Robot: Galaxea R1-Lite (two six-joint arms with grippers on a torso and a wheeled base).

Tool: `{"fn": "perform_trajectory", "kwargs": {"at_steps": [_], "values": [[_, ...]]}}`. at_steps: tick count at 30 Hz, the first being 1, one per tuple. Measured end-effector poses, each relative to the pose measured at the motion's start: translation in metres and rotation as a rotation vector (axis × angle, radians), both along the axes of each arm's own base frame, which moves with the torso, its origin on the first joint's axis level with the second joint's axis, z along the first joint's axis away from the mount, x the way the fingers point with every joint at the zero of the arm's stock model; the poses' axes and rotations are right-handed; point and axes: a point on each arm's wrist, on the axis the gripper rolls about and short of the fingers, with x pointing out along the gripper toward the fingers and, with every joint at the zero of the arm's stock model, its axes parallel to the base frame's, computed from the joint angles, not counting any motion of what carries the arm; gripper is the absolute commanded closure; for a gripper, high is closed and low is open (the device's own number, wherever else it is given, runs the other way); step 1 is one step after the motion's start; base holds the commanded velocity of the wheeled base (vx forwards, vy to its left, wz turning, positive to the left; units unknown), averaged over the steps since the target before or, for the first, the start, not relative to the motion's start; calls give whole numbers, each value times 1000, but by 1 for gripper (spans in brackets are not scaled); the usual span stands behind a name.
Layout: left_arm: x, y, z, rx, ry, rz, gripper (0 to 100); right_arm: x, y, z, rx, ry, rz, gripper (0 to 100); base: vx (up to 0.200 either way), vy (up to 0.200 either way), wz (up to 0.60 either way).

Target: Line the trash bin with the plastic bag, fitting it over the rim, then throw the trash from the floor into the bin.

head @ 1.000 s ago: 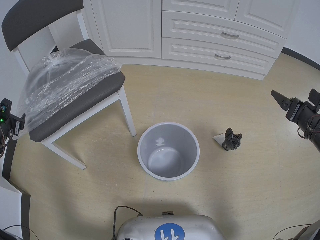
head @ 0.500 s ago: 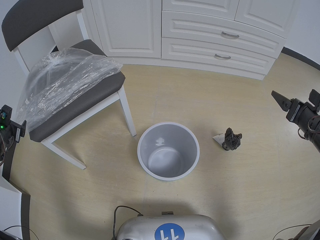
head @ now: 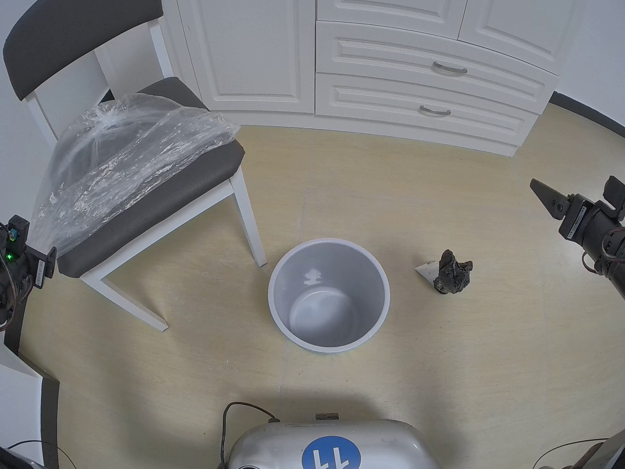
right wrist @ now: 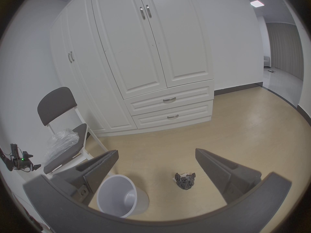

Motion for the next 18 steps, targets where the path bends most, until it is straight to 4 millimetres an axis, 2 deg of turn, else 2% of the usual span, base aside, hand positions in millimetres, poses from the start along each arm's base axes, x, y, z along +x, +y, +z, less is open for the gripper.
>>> {"fn": "perform_trajectory", "kwargs": {"at_steps": [18], "values": [[6, 4, -7, -10, 28, 13, 0, -1, -1, 1, 1, -6, -3, 0, 0, 0, 0]]}}
